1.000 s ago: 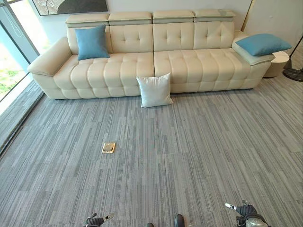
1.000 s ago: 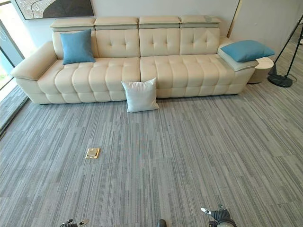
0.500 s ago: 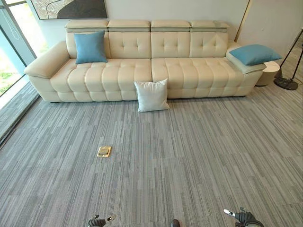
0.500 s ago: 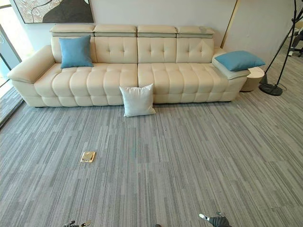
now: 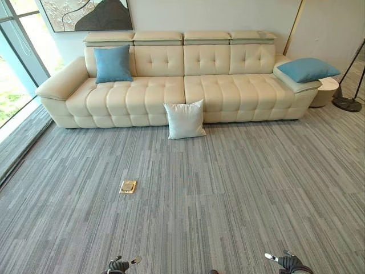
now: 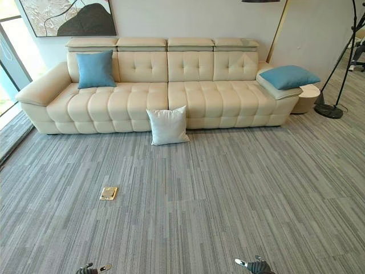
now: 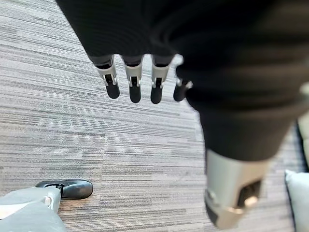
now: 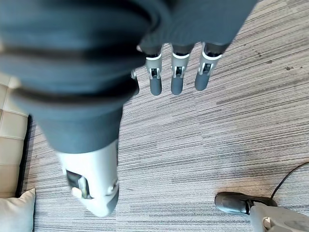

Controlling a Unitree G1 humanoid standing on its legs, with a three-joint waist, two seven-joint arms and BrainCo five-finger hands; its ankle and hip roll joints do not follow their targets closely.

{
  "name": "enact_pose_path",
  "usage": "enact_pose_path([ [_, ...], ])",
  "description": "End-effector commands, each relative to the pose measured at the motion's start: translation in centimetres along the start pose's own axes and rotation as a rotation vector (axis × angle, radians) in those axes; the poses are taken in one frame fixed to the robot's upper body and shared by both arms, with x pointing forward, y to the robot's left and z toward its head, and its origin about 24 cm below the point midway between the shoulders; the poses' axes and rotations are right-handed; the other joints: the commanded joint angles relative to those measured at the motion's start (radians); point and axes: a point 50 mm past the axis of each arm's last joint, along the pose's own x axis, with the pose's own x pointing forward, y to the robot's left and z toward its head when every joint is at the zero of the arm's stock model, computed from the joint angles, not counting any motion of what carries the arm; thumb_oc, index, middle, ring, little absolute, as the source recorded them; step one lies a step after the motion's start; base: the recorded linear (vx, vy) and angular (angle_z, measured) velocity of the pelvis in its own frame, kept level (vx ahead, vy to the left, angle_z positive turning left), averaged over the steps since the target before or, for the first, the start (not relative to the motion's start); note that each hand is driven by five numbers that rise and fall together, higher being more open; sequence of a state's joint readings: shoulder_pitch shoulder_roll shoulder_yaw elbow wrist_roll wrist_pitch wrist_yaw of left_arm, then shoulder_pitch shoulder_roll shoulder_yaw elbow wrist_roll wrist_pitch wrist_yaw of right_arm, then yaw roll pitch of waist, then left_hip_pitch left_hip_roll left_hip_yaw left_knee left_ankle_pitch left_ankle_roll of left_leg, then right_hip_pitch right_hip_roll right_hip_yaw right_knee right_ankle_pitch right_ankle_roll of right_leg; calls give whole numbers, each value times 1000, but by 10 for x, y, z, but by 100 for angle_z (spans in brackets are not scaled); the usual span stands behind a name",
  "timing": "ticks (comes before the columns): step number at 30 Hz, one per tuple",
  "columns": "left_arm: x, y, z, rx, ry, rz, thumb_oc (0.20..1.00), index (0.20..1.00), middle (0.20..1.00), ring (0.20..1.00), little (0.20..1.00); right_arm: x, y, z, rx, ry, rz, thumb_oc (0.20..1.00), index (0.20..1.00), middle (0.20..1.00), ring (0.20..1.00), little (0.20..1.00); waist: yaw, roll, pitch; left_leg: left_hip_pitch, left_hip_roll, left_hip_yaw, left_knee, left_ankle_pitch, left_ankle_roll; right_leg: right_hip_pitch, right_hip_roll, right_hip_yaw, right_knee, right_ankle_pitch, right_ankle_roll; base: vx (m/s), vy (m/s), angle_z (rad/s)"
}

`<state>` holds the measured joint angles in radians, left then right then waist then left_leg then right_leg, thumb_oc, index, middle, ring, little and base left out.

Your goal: Pick up all the scattered cushions and arrange them neatly on the sofa.

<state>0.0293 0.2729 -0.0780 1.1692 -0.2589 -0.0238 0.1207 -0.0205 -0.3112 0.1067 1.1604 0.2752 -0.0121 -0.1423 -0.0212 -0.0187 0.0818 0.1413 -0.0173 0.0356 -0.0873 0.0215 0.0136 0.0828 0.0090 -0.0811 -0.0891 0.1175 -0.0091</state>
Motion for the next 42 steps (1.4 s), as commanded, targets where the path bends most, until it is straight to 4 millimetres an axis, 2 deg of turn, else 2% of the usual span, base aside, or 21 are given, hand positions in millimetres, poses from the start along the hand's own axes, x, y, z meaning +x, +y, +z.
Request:
enact_pose_path([
  [1, 4, -4, 31, -3, -89, 11, 1000, 1000, 1000, 1000, 1000, 5, -6, 40, 2, -115, -32, 1000, 1000, 1000, 1000, 1000, -10, 23, 36, 21, -20, 39, 0, -85, -16, 78, -3, -13, 2, -199, 70, 0, 0, 0],
  [17, 3, -3, 19, -4, -55, 10, 1000, 1000, 1000, 1000, 1000, 3, -7, 31, 10, -98, -38, 1000, 1000, 1000, 1000, 1000, -5, 15, 63, 1, -18, 30, 0, -83, -15, 60, -2, -24, 2, -200, 73, 9, 7, 0],
  [23, 3, -2, 28, -13, -83, 16, 1000, 1000, 1000, 1000, 1000, 3, -3, 45, 17, -145, -25, 1000, 1000, 1000, 1000, 1000, -2, 7, 99, -40, -22, 27, 0, -75, 3, 20, -6, -24, 10, -186, 73, -4, 54, 0],
  [26, 4, -1, 35, -11, -99, 23, 1000, 1000, 1000, 1000, 1000, 4, -1, 50, 22, -154, -21, 1000, 1000, 1000, 1000, 1000, 1, 13, 121, -70, -28, 18, 0, -67, 27, -78, -14, -23, 157, -227, 74, 20, 170, 0],
  [28, 4, 1, 35, -11, -99, 27, 1000, 1000, 1000, 1000, 1000, 4, -2, 47, 26, -143, -22, 1000, 1000, 1000, 1000, 1000, -2, 16, 129, -65, -36, 9, 0, -72, 42, -125, -23, -18, 266, -241, 88, 54, 163, 4],
  [29, 4, 1, 35, -14, -96, 30, 1000, 1000, 1000, 1000, 1000, 4, -2, 45, 27, -137, -22, 1000, 1000, 1000, 1000, 1000, -4, 17, 132, -56, -40, 7, 0, -79, 51, -158, -33, -18, 348, -235, 96, 72, 200, 4],
  [32, 4, 2, 37, -34, -105, 32, 1000, 1000, 1000, 1000, 1000, 4, -5, 40, 14, -126, -26, 1000, 1000, 1000, 1000, 1000, -11, 17, 168, -19, -65, 10, 0, -95, 80, -280, -73, -11, 623, -115, 118, 20, 174, -1],
  [33, 4, 2, 37, -34, -105, 32, 1000, 1000, 1000, 1000, 1000, 4, -5, 40, 14, -126, -26, 1000, 1000, 1000, 1000, 1000, -10, 15, 168, -19, -67, 11, 0, -95, 80, -283, -75, -8, 629, -117, 119, 52, 132, -14],
  [34, 4, 1, 38, -45, -109, 28, 1000, 1000, 1000, 1000, 1000, 4, -6, 37, 2, -112, -34, 1000, 1000, 1000, 1000, 1000, -2, 24, 183, -7, -67, 11, 0, -100, 81, -353, -76, -11, 689, -141, 111, 90, 82, -6],
  [36, 4, 0, 39, -48, -112, 26, 1000, 1000, 1000, 1000, 1000, 4, -7, 35, 8, -102, -37, 1000, 1000, 1000, 1000, 1000, 1, 27, 186, 1, -65, 13, 0, -104, 78, -372, -70, -19, 644, -155, 110, 145, 38, -1],
  [37, 4, 0, 41, -52, -117, 23, 1000, 1000, 1000, 1000, 1000, 5, -10, 32, 21, -84, -48, 1000, 1000, 1000, 1000, 1000, 1, 31, 187, 32, -63, 13, 0, -119, 66, -381, -47, -49, 458, -138, 115, 228, -32, 0],
  [39, 5, -1, 42, -50, -113, 21, 1000, 1000, 1000, 1000, 1000, 5, -11, 31, 26, -76, -55, 1000, 1000, 1000, 1000, 1000, -6, 28, 191, 60, -65, 2, 0, -134, 52, -368, -22, -57, 269, -82, 139, 240, -55, 1],
  [40, 5, -1, 42, -50, -114, 21, 1000, 1000, 1000, 1000, 1000, 5, -11, 31, 26, -76, -55, 1000, 1000, 1000, 1000, 1000, -4, 28, 190, 59, -65, 4, 0, -134, 52, -367, -21, -56, 263, -78, 139, 328, -109, 3],
  [41, 5, 0, 43, -45, -109, 24, 1000, 1000, 1000, 1000, 1000, 4, -12, 26, 36, -59, -61, 1000, 1000, 1000, 1000, 1000, -17, 20, 186, 90, -65, -2, 0, -155, 35, -363, 1, -50, 84, -34, 162, 350, -113, 10],
  [42, 5, 0, 42, -41, -107, 23, 1000, 1000, 1000, 1000, 1000, 4, -13, 23, 35, -51, -65, 1000, 1000, 1000, 1000, 1000, -21, 18, 182, 102, -62, -3, 0, -161, 28, -358, 2, -58, 56, -34, 165, 517, -163, 14],
])
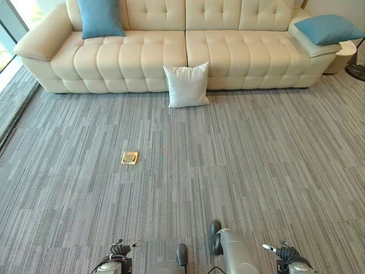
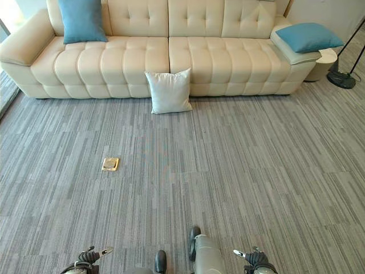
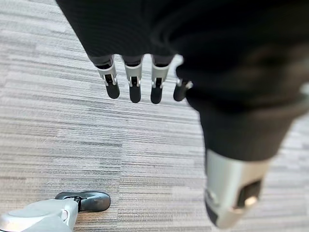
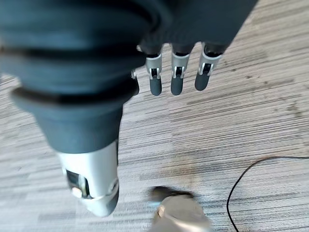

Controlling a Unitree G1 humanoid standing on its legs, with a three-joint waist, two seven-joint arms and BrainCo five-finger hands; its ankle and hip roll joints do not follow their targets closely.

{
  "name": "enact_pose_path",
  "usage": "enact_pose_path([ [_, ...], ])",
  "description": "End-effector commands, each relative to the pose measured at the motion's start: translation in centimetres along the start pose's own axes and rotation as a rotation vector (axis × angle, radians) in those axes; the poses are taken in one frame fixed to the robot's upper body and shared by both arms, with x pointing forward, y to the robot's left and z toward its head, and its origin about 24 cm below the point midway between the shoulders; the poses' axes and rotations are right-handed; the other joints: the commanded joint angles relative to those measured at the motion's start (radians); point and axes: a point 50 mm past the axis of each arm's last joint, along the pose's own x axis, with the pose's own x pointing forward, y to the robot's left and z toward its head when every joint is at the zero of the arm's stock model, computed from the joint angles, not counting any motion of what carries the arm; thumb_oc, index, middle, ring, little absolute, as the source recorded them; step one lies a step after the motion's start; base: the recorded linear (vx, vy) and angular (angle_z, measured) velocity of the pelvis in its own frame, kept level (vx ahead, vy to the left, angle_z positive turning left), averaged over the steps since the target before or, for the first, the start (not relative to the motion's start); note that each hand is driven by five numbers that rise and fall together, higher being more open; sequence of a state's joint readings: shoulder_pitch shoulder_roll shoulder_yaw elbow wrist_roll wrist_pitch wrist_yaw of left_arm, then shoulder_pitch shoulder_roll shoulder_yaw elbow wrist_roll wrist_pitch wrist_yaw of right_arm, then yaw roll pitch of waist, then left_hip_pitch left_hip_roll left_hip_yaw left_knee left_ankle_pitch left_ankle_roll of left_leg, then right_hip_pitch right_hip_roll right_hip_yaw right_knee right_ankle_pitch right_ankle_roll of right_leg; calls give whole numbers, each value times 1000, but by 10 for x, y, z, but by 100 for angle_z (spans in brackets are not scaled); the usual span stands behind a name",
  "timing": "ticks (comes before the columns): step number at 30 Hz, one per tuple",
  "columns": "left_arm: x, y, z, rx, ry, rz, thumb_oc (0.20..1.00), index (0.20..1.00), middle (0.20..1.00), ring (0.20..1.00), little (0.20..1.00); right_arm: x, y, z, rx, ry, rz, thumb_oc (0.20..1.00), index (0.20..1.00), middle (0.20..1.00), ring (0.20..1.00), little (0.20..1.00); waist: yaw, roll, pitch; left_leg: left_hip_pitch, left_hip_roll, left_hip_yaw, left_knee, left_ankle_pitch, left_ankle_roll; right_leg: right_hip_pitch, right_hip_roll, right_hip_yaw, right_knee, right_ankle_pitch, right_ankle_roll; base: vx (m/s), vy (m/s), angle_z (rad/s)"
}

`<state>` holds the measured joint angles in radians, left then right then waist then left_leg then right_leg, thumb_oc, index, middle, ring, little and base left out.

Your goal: Pick up all the scattered cushions and arrange them neatly on the sofa.

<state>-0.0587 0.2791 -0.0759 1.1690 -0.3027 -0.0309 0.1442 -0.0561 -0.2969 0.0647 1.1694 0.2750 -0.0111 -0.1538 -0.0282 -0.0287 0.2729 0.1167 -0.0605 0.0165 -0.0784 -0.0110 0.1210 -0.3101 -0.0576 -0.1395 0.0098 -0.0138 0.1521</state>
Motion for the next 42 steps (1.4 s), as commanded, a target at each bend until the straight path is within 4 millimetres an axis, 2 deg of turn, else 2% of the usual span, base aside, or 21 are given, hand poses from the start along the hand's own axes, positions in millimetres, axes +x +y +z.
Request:
enact_pose_path([
  [1, 1, 3, 2, 15, -12, 6, 1000, 1000, 1000, 1000, 1000, 2, -17, 8, -16, -27, -54, 1000, 1000, 1000, 1000, 1000, -16, 25, -19, 142, -18, 13, -9, -139, -85, 50, 67, -26, -56, 98, 3, 647, -191, 17],
  [2, -1, 0, -4, 23, 0, -6, 1000, 1000, 1000, 1000, 1000, 1, -19, 0, -26, -7, -54, 1000, 1000, 1000, 1000, 1000, -15, 27, -51, 168, -7, 15, -9, -143, -96, 94, 65, -53, -68, 103, -20, 838, -277, 27],
  [4, -2, -4, -11, 13, 18, -17, 1000, 1000, 1000, 1000, 1000, 0, -27, -3, -16, 3, -69, 1000, 1000, 1000, 1000, 1000, -30, 53, -84, 169, 31, 3, 73, -60, -139, 138, 87, -71, -18, 69, -60, 803, -293, 34],
  [5, -2, -4, -11, 13, 18, -17, 1000, 1000, 1000, 1000, 1000, 0, -27, -3, -16, 3, -69, 1000, 1000, 1000, 1000, 1000, -31, 54, -85, 168, 32, 2, 74, -60, -139, 138, 87, -72, -18, 68, -60, 477, -189, 37],
  [10, -3, -8, -11, 38, 7, -36, 1000, 1000, 1000, 1000, 1000, 1, -32, 2, 1, -20, -77, 1000, 1000, 1000, 1000, 1000, -33, 56, -65, 25, 50, 32, 469, 111, -242, 257, 92, -86, -20, -9, -117, 342, -188, 16],
  [12, -3, -10, -9, 27, 4, -35, 1000, 1000, 1000, 1000, 1000, 1, -32, 8, -4, -36, -78, 1000, 1000, 1000, 1000, 1000, -19, 48, -40, -44, 53, 46, 599, 121, -242, 286, 91, -79, -10, -33, -139, 238, -173, -11],
  [14, -3, -9, -10, 24, 10, -32, 1000, 1000, 1000, 1000, 1000, 2, -31, 9, -5, -34, -78, 1000, 1000, 1000, 1000, 1000, -13, 43, -32, -71, 64, 64, 622, 101, -227, 296, 89, -72, -5, -44, -146, 184, -119, -20],
  [17, -4, -10, -12, 33, 15, -34, 1000, 1000, 1000, 1000, 1000, 2, -27, 9, -13, -30, -68, 1000, 1000, 1000, 1000, 1000, 1, 10, -25, -197, 59, 89, 541, -7, -161, 354, 65, -55, -22, -61, -150, 251, -112, -2],
  [19, -4, -8, -16, 46, 31, -31, 1000, 1000, 1000, 1000, 1000, 1, -23, 7, -23, -25, -58, 1000, 1000, 1000, 1000, 1000, 2, 1, -28, -198, 49, 86, 377, -34, -143, 378, 54, -49, -26, -77, -144, 263, -10, 6],
  [20, -5, -7, -18, 55, 36, -29, 1000, 1000, 1000, 1000, 1000, 1, -22, 5, -36, -22, -53, 1000, 1000, 1000, 1000, 1000, 1, 2, -31, -196, 43, 71, 285, -30, -141, 388, 54, -47, -27, -87, -144, 289, 38, -4],
  [24, -7, -7, -31, 92, 78, -37, 1000, 1000, 1000, 1000, 1000, 1, -20, 5, -78, -30, -44, 1000, 1000, 1000, 1000, 1000, -8, 23, -47, -223, 43, 27, -7, 117, -170, 448, 71, -47, -40, -114, -145, 303, 57, 7],
  [28, -9, -2, -39, 87, 106, -20, 1000, 1000, 1000, 1000, 1000, 1, -16, 10, -96, -44, -32, 1000, 1000, 1000, 1000, 1000, 0, 34, -59, -259, 28, 12, -9, 135, -190, 495, 76, -17, -51, -123, -135, 369, 136, 3],
  [31, -11, 5, -52, 61, 148, 1, 1000, 1000, 1000, 1000, 1000, 1, -10, 10, -134, -43, -5, 1000, 1000, 1000, 1000, 1000, 23, 27, -99, -207, 9, -2, -9, 135, -155, 536, 54, 27, -9, -161, -111, 653, 274, -54],
  [33, -11, 9, -54, 80, 163, 12, 1000, 1000, 1000, 1000, 1000, 0, -3, 7, -122, -40, 19, 1000, 1000, 1000, 1000, 1000, 29, 7, -108, -167, -12, 26, 22, 74, -104, 459, 4, 38, 244, -111, -69, 618, 344, -29],
  [34, -10, 11, -48, 78, 149, 12, 1000, 1000, 1000, 1000, 1000, 1, -3, 8, -129, -37, 23, 1000, 1000, 1000, 1000, 1000, 27, 0, -87, -123, -26, 41, 18, 47, -75, 357, -28, 33, 466, 21, -46, 337, 289, -20],
  [35, -9, 12, -45, 77, 139, 15, 1000, 1000, 1000, 1000, 1000, 1, -3, 9, -125, -39, 22, 1000, 1000, 1000, 1000, 1000, 24, 0, -69, -97, -34, 49, 16, 35, -61, 307, -46, 30, 571, 62, -43, 354, 303, -26],
  [36, -8, 10, -42, 80, 131, 12, 1000, 1000, 1000, 1000, 1000, 1, -3, 7, -120, -31, 14, 1000, 1000, 1000, 1000, 1000, 17, 3, -57, -75, -40, 55, 18, 19, -51, 283, -64, 22, 634, 83, -48, 339, 254, -1],
  [37, -7, 9, -37, 80, 120, 8, 1000, 1000, 1000, 1000, 1000, 1, -4, 5, -107, -18, 10, 1000, 1000, 1000, 1000, 1000, 10, 18, -44, -36, -33, 56, 9, -1, -40, 197, -71, 9, 693, 38, -69, 377, 210, 8],
  [38, -6, 8, -35, 80, 114, 8, 1000, 1000, 1000, 1000, 1000, 1, -4, 4, -105, -14, 8, 1000, 1000, 1000, 1000, 1000, 10, 26, -37, -18, -27, 60, 4, -7, -40, 165, -65, -6, 663, 6, -78, 483, 137, 9],
  [39, -5, 6, -31, 75, 102, 3, 1000, 1000, 1000, 1000, 1000, 1, -6, 1, -99, 0, 3, 1000, 1000, 1000, 1000, 1000, 7, 40, -25, 18, -13, 60, 10, -34, -47, 140, -47, -35, 522, -30, -82, 412, 30, -3],
  [42, -4, 4, -26, 72, 90, -5, 1000, 1000, 1000, 1000, 1000, 1, -7, 1, -83, 9, -4, 1000, 1000, 1000, 1000, 1000, 2, 46, -20, 64, -4, 62, 4, -64, -65, 126, 7, -12, 198, 14, -50, 333, -52, -11],
])
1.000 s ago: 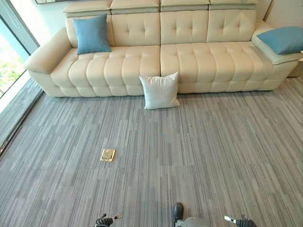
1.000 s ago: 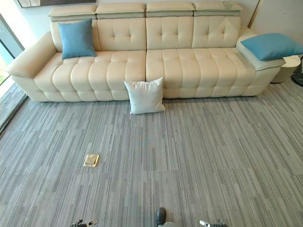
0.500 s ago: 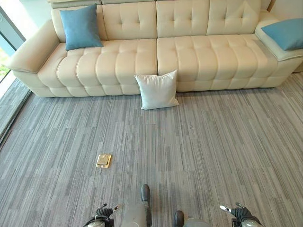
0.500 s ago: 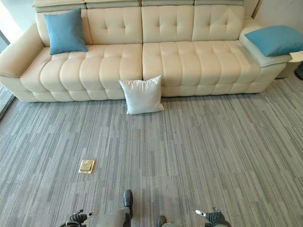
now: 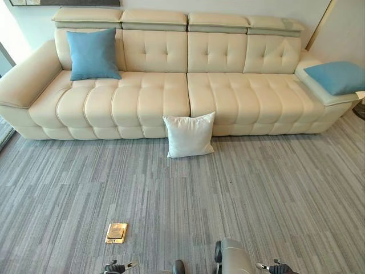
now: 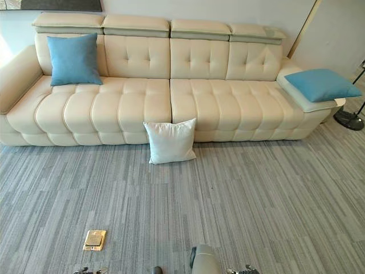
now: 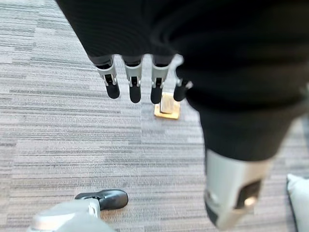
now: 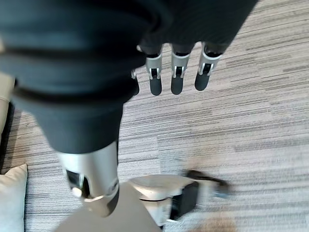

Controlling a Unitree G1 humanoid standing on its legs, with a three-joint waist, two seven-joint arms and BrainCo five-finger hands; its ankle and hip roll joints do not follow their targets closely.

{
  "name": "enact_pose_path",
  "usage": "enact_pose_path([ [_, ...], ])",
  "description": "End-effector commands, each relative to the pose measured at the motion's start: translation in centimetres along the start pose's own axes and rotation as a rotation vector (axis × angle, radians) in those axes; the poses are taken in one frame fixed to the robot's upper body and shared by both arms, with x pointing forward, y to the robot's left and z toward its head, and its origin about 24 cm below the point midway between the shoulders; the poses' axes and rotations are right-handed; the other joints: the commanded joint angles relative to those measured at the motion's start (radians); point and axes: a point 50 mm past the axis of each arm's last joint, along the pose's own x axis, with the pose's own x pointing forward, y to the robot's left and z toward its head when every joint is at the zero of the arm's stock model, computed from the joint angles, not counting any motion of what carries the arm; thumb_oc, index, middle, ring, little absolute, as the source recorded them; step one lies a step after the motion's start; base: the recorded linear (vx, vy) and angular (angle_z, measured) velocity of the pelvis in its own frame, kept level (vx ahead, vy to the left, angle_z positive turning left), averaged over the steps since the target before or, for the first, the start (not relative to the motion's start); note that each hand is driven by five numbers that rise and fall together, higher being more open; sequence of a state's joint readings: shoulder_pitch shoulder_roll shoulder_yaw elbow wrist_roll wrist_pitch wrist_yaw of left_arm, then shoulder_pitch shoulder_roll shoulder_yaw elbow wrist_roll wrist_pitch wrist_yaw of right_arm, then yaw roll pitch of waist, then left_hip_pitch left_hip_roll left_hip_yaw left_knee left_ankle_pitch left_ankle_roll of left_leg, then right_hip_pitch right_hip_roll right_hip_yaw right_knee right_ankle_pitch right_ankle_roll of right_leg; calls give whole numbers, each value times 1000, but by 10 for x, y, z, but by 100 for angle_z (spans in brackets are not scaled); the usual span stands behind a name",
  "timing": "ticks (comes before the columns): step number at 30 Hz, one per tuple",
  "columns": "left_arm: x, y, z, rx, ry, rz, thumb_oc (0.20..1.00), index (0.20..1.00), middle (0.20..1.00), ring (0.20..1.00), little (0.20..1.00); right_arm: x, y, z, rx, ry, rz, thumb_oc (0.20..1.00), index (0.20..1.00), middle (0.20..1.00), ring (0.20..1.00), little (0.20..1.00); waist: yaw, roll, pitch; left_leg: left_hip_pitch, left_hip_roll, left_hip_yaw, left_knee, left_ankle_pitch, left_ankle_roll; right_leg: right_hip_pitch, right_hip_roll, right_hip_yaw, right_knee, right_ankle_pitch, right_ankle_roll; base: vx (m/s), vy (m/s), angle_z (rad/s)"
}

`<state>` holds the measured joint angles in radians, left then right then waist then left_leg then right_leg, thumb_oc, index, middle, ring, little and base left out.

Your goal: Pick up all the scattered cushions and arrange them neatly on the sofa.

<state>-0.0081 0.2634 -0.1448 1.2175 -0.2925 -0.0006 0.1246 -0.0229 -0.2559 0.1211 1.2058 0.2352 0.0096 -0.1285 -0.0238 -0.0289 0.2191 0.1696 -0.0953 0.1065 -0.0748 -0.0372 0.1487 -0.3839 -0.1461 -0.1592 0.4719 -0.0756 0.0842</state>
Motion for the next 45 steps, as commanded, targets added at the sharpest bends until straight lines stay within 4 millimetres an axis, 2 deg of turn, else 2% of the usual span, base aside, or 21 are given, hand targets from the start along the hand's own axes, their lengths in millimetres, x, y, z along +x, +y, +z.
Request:
enact_pose_path([
  [1, 2, 9, 10, -13, -35, 31, 1000, 1000, 1000, 1000, 1000, 3, -27, 27, 6, -76, -76, 1000, 1000, 1000, 1000, 1000, -1, 47, 34, 11, 32, -27, 0, -38, -93, 202, 97, 9, -269, 80, 17, 399, -107, -13],
  [3, 2, 9, 19, -14, -61, 35, 1000, 1000, 1000, 1000, 1000, 3, -28, 23, 18, -56, -83, 1000, 1000, 1000, 1000, 1000, -13, 33, 31, 61, 27, -28, -2, -71, -115, 177, 131, 47, -541, 154, 63, 505, -148, -15],
  [7, 3, 9, 24, -6, -80, 27, 1000, 1000, 1000, 1000, 1000, 3, -33, 17, 2, -38, -94, 1000, 1000, 1000, 1000, 1000, -23, 34, 16, 111, 33, -30, 21, -98, -137, 167, 123, -20, -559, 145, 77, 508, -159, 14],
  [9, 2, 6, 22, -1, -81, 21, 1000, 1000, 1000, 1000, 1000, 2, -35, 11, 10, -25, -98, 1000, 1000, 1000, 1000, 1000, -35, 35, -7, 136, 49, -42, 77, -108, -150, 215, 128, -18, -559, 185, 54, 689, -256, 32],
  [11, 2, 2, 18, -23, -69, 14, 1000, 1000, 1000, 1000, 1000, 2, -41, 11, 20, -29, -110, 1000, 1000, 1000, 1000, 1000, -44, 50, -28, 121, 90, -55, 212, -17, -201, 265, 147, -31, -528, 169, 16, 607, -277, 34],
  [12, 2, 2, 18, -23, -69, 14, 1000, 1000, 1000, 1000, 1000, 2, -41, 11, 20, -29, -110, 1000, 1000, 1000, 1000, 1000, -46, 51, -29, 120, 90, -56, 213, -18, -201, 264, 147, -33, -527, 167, 15, 482, -259, 24],
  [13, 1, -1, 16, -33, -65, 4, 1000, 1000, 1000, 1000, 1000, 2, -43, 13, 32, -40, -115, 1000, 1000, 1000, 1000, 1000, -47, 55, -31, 82, 107, -56, 317, 72, -234, 302, 154, -41, -524, 141, -9, 461, -266, 9],
  [14, 1, -4, 18, -35, -75, 2, 1000, 1000, 1000, 1000, 1000, 2, -43, 16, 38, -51, -115, 1000, 1000, 1000, 1000, 1000, -49, 58, -30, 53, 114, -59, 400, 111, -250, 325, 163, -42, -522, 117, -25, 585, -338, 14],
  [16, 1, -7, 21, -42, -84, -7, 1000, 1000, 1000, 1000, 1000, 2, -44, 20, 39, -60, -118, 1000, 1000, 1000, 1000, 1000, -46, 57, -19, -8, 118, -50, 536, 159, -270, 366, 171, -28, -526, 84, -52, 324, -197, 9],
  [18, 1, -8, 25, -50, -94, -9, 1000, 1000, 1000, 1000, 1000, 2, -44, 24, 44, -72, -120, 1000, 1000, 1000, 1000, 1000, -38, 54, -2, -64, 122, -42, 602, 158, -261, 400, 173, -12, -521, 52, -74, 283, -188, -4],
  [20, 1, -10, 27, -48, -104, -14, 1000, 1000, 1000, 1000, 1000, 2, -45, 28, 39, -82, -125, 1000, 1000, 1000, 1000, 1000, -29, 45, 14, -131, 113, -32, 599, 107, -235, 422, 160, -9, -516, 35, -81, 317, -202, -8],
  [21, 0, -11, 25, -38, -98, -17, 1000, 1000, 1000, 1000, 1000, 2, -45, 30, 25, -84, -122, 1000, 1000, 1000, 1000, 1000, -22, 28, 15, -185, 101, -1, 517, 24, -202, 448, 145, -15, -520, 21, -76, 316, -151, -14],
  [23, 0, -10, 22, -33, -90, -19, 1000, 1000, 1000, 1000, 1000, 2, -45, 30, 19, -82, -121, 1000, 1000, 1000, 1000, 1000, -17, 24, 14, -196, 90, 4, 486, 1, -191, 462, 142, -15, -521, 17, -72, 248, -65, 6],
  [24, 0, -9, 16, -31, -70, -13, 1000, 1000, 1000, 1000, 1000, 3, -44, 31, 4, -86, -120, 1000, 1000, 1000, 1000, 1000, -13, 20, 8, -220, 74, 6, 354, -23, -180, 476, 136, -18, -520, 6, -64, 166, -8, 17],
  [25, 0, -9, 15, -31, -69, -13, 1000, 1000, 1000, 1000, 1000, 3, -44, 31, 4, -86, -120, 1000, 1000, 1000, 1000, 1000, -12, 19, 10, -214, 72, 7, 348, -21, -179, 479, 134, -18, -519, 5, -63, 351, -14, -4],
  [30, -2, -7, -1, -20, -22, -6, 1000, 1000, 1000, 1000, 1000, 2, -38, 28, -32, -88, -106, 1000, 1000, 1000, 1000, 1000, -1, 30, 12, -258, 79, -48, 12, 130, -204, 560, 151, -14, -510, -45, -66, 277, 15, -2],
  [34, -2, -4, -12, -27, 23, 2, 1000, 1000, 1000, 1000, 1000, 2, -30, 22, -30, -69, -78, 1000, 1000, 1000, 1000, 1000, -6, 31, -5, -310, 109, -18, -12, 167, -236, 636, 155, 19, -497, -88, -64, 490, 147, -20],
  [36, -3, 0, -17, -39, 37, 16, 1000, 1000, 1000, 1000, 1000, 2, -22, 20, -42, -66, -53, 1000, 1000, 1000, 1000, 1000, 3, 26, -30, -291, 99, -38, -12, 184, -216, 665, 142, 30, -496, -104, -53, 677, 283, -19],
  [40, -2, 1, -17, -38, 44, 20, 1000, 1000, 1000, 1000, 1000, 2, -14, 24, -59, -79, -24, 1000, 1000, 1000, 1000, 1000, 14, 11, -62, -258, 70, -13, -12, 159, -176, 644, 100, 44, -413, -81, -12, 441, 237, -30],
  [42, -2, 5, -13, -30, 26, 23, 1000, 1000, 1000, 1000, 1000, 2, -5, 33, -76, -119, 5, 1000, 1000, 1000, 1000, 1000, 28, 3, -48, -207, 49, 19, -12, 109, -132, 519, 48, 53, -128, 42, 32, 431, 317, -31],
  [45, -1, 5, -8, -19, 12, 20, 1000, 1000, 1000, 1000, 1000, 1, -4, 38, -73, -132, 5, 1000, 1000, 1000, 1000, 1000, 23, 11, -27, -172, 42, 32, -12, 83, -115, 432, 33, 52, 13, 72, 28, 223, 220, -35],
])
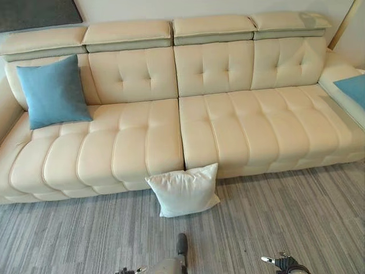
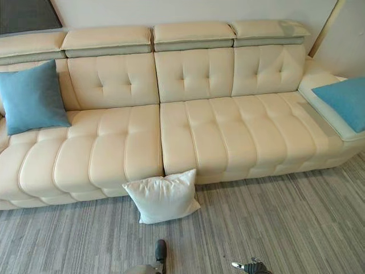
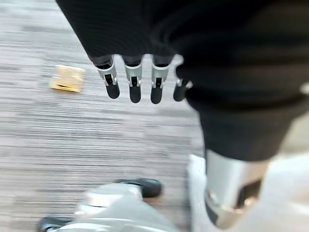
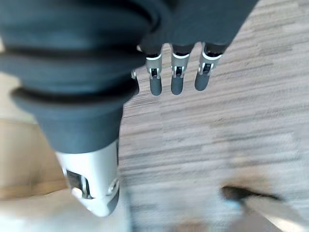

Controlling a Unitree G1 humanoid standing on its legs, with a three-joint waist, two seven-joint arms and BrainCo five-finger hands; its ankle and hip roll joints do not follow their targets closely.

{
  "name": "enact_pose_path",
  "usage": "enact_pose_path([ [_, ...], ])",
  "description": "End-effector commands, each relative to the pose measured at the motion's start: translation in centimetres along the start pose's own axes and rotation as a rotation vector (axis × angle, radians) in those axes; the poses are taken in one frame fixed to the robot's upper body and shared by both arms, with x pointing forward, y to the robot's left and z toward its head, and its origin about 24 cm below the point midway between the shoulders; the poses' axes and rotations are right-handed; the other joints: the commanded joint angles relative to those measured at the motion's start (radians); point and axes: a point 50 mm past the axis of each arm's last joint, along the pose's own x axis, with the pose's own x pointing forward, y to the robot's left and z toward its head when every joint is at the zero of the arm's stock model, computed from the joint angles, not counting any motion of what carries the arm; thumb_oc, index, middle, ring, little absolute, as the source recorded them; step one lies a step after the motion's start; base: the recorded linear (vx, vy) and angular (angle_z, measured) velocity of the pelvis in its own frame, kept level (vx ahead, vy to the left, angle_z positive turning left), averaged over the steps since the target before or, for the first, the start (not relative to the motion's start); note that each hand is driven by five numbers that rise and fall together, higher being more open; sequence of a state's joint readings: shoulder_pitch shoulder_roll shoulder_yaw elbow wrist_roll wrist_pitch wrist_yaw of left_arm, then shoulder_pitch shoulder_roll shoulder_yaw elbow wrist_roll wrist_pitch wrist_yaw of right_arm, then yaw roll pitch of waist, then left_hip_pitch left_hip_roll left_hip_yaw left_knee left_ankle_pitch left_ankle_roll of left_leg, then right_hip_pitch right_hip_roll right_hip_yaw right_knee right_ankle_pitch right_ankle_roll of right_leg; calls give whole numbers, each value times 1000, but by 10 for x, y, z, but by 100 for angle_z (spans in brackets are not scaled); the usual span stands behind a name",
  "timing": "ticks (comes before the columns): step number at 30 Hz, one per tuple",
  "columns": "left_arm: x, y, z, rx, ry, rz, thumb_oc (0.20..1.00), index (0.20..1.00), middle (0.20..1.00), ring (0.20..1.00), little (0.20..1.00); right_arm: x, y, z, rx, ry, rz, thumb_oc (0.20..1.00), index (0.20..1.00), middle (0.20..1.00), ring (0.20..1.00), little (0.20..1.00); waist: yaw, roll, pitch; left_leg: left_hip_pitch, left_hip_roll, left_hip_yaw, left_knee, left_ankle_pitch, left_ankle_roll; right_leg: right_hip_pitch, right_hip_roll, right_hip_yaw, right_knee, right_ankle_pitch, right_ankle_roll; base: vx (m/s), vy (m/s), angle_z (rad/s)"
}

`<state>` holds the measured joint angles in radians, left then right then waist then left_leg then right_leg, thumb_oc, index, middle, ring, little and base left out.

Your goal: Pick up all the scattered cushions and arrange them neatly on the sofa.

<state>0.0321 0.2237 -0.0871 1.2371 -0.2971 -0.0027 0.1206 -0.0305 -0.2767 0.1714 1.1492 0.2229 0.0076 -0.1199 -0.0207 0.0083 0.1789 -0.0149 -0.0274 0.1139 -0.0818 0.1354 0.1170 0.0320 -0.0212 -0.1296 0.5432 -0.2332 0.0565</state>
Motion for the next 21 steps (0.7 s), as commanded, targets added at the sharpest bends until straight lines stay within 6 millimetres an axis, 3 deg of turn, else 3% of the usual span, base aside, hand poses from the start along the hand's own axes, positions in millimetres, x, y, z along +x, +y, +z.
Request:
enact_pose_path([
  [1, 2, 12, 23, 55, -74, 34, 1000, 1000, 1000, 1000, 1000, 3, -4, 22, -12, -63, -18, 1000, 1000, 1000, 1000, 1000, 12, -9, 38, 46, -17, 33, -5, -109, -79, -66, -90, -1, -45, 197, 34, 175, 148, 9],
  [4, 3, 13, 29, 60, -90, 35, 1000, 1000, 1000, 1000, 1000, 3, -5, 19, -3, -47, -22, 1000, 1000, 1000, 1000, 1000, 1, 13, 55, 75, -5, 22, -5, -119, -89, -82, -73, -39, -181, 137, 17, 191, 69, 16],
  [5, 3, 13, 29, 60, -90, 35, 1000, 1000, 1000, 1000, 1000, 3, -5, 19, -3, -47, -22, 1000, 1000, 1000, 1000, 1000, 0, 14, 57, 77, -4, 21, -5, -119, -89, -78, -72, -40, -184, 138, 17, 175, -19, 30],
  [6, 3, 13, 33, 72, -101, 34, 1000, 1000, 1000, 1000, 1000, 3, -6, 19, 5, -41, -27, 1000, 1000, 1000, 1000, 1000, -3, 21, 62, 88, 4, 17, -5, -127, -95, -82, -67, -32, -318, 151, 24, 119, -20, 34],
  [7, 3, 13, 33, 72, -101, 34, 1000, 1000, 1000, 1000, 1000, 3, -6, 19, 5, -41, -27, 1000, 1000, 1000, 1000, 1000, -4, 21, 63, 89, 4, 17, -5, -127, -95, -81, -67, -32, -319, 151, 24, 166, -39, 31],
  [9, 3, 14, 35, 96, -112, 35, 1000, 1000, 1000, 1000, 1000, 3, -7, 15, 14, -31, -30, 1000, 1000, 1000, 1000, 1000, -16, 11, 59, 103, 7, 9, -5, -134, -99, -64, -60, 19, -396, 173, 41, 185, -98, 24],
  [12, 3, 13, 33, 96, -108, 30, 1000, 1000, 1000, 1000, 1000, 2, -9, 12, 15, -24, -38, 1000, 1000, 1000, 1000, 1000, -10, -1, 38, 100, 12, 22, -5, -138, -111, -6, -57, 0, -508, 181, 38, 143, -148, 18],
  [19, 2, 11, 25, 109, -82, 32, 1000, 1000, 1000, 1000, 1000, 2, -17, 5, -46, 3, -58, 1000, 1000, 1000, 1000, 1000, -8, -6, 13, 100, 24, 9, -5, -137, -137, 96, -44, -49, -627, 179, 30, 65, -157, -7],
  [21, 3, 15, 39, 115, -119, 73, 1000, 1000, 1000, 1000, 1000, 4, -18, 26, -77, -59, -73, 1000, 1000, 1000, 1000, 1000, -2, 2, 40, 71, 26, 0, -5, -125, -143, 75, -47, -69, -612, 174, 28, -95, -47, -1],
])
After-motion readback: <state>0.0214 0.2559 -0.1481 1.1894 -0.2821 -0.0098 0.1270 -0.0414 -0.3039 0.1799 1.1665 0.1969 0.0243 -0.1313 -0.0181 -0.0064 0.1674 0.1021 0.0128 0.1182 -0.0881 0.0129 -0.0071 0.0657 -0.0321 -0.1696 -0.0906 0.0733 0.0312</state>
